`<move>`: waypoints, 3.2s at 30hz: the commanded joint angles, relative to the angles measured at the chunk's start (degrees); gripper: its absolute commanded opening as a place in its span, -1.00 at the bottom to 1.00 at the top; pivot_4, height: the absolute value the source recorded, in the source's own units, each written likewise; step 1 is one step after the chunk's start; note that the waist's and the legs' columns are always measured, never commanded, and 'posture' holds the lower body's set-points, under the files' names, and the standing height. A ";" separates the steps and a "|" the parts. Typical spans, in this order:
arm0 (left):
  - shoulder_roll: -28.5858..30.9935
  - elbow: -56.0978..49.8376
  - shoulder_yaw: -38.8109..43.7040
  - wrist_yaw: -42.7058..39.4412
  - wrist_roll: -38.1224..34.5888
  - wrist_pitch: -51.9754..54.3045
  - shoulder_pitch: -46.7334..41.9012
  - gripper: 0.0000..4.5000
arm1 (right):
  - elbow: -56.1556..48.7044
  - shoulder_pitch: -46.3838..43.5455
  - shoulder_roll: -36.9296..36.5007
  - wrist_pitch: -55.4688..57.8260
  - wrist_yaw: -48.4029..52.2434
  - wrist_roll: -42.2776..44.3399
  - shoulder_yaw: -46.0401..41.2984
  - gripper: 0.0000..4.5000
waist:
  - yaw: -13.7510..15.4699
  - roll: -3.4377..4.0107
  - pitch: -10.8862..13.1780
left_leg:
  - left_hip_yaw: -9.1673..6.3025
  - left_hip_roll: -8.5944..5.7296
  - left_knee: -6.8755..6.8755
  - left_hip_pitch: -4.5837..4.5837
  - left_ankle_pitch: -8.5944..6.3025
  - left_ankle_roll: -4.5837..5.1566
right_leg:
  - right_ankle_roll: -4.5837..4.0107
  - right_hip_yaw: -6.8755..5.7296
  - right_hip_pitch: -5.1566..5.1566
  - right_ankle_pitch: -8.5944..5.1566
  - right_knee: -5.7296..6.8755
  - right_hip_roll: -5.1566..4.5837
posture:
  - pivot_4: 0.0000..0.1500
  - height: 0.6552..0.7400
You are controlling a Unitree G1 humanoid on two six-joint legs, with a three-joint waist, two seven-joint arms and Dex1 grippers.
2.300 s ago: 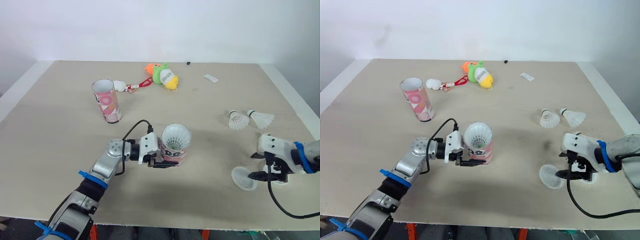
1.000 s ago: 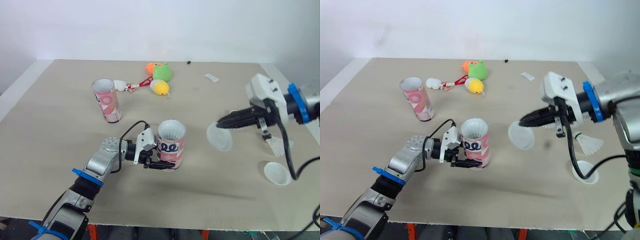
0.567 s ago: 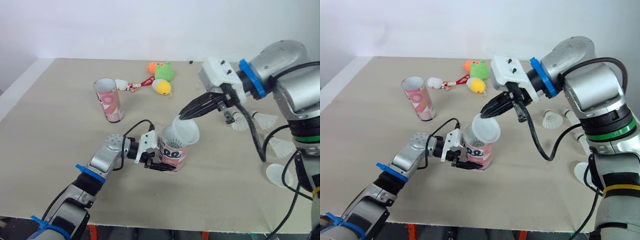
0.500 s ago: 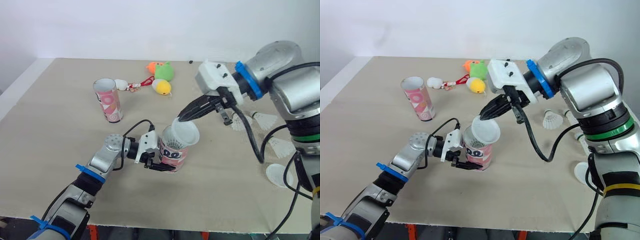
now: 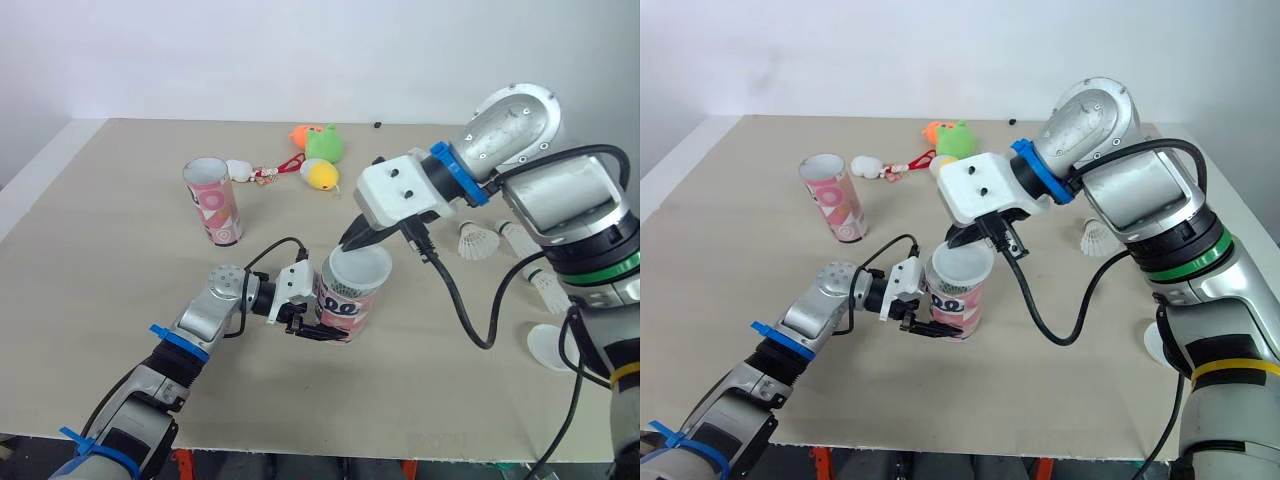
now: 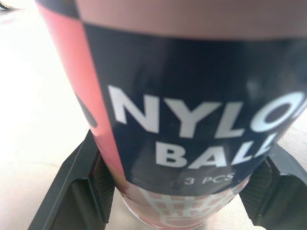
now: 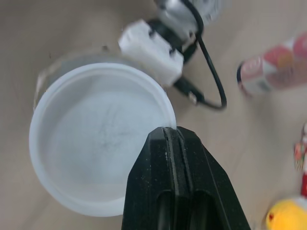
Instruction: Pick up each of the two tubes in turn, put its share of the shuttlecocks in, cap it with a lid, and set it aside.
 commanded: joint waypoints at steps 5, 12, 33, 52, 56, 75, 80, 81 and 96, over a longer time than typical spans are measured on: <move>0.58 2.44 -0.83 -0.34 2.21 -0.20 -0.68 0.32 | -4.17 -0.42 1.42 1.90 1.27 1.98 -3.75 -0.97 | 0.00 0.00 0.00 | -0.01 -0.01 0.00 -0.01 0.00 0.00 | 0.00 -0.01 0.00 0.00 0.00 -0.02 | 1.00 0.82; 0.98 2.82 -0.30 -0.46 2.01 -0.32 -1.03 0.32 | -3.63 0.89 1.92 -2.11 -0.90 -2.07 -2.95 -0.97 | 0.00 0.00 0.00 | -0.01 0.00 0.00 -0.01 0.01 -0.02 | 0.00 -0.01 -0.01 0.00 0.00 0.01 | 1.00 0.82; 2.55 0.90 0.75 -0.33 1.57 0.97 0.24 0.32 | -8.25 5.69 1.51 -3.04 -4.50 -5.42 -8.01 -0.97 | -0.04 0.00 0.00 | -0.04 0.05 -0.01 -0.01 0.03 -0.02 | -0.08 -0.02 -0.01 0.05 0.00 0.11 | 1.00 0.82; 3.15 0.54 0.82 -0.81 1.52 2.02 -0.34 0.32 | -14.51 11.48 -1.24 -1.85 -4.85 -6.16 -7.39 -0.97 | -0.08 0.00 0.00 | -0.01 0.15 -0.01 0.02 0.04 -0.02 | -0.16 -0.01 -0.02 0.07 0.00 0.23 | 1.00 0.82; 3.20 0.06 0.81 -0.68 1.47 2.32 -0.06 0.32 | -13.72 12.15 -1.97 -4.51 -2.97 -7.41 -5.69 -0.97 | -0.06 0.00 0.00 | -0.02 0.15 -0.02 0.02 0.04 -0.02 | -0.15 -0.02 -0.01 0.06 0.00 0.23 | 1.00 0.82; 3.56 -1.49 0.93 0.31 1.17 3.71 0.66 0.32 | -4.63 6.86 3.79 -14.38 2.23 -8.20 -2.18 -0.20 | -0.11 -0.03 -0.03 | 0.06 0.20 -0.07 0.24 0.05 -0.02 | -0.21 0.00 0.12 0.07 0.00 0.24 | 1.00 0.82; 3.36 -1.48 0.92 0.45 1.15 3.76 0.69 0.32 | -3.10 5.38 5.70 -10.30 1.21 -6.36 -5.03 0.47 | -0.10 -0.03 -0.03 | 0.05 0.24 -0.07 0.24 0.05 -0.01 | -0.25 -0.01 0.12 0.08 0.00 0.28 | 1.00 0.82; 3.32 -1.45 0.90 0.47 1.16 3.74 0.67 0.32 | -2.17 4.30 6.14 -7.88 1.34 -4.32 -6.66 0.47 | -0.10 -0.03 -0.03 | 0.05 0.24 -0.07 0.24 0.05 -0.01 | -0.25 -0.01 0.12 0.08 0.00 0.28 | 1.00 0.82; 2.93 -0.78 0.76 0.48 1.32 3.22 0.45 0.32 | 2.14 2.06 3.26 8.97 2.18 10.57 -16.00 -0.36 | -0.03 -0.02 0.00 | 0.04 0.18 -0.17 0.19 0.05 -0.02 | -0.26 -0.02 0.05 0.08 -0.01 0.17 | 1.00 0.82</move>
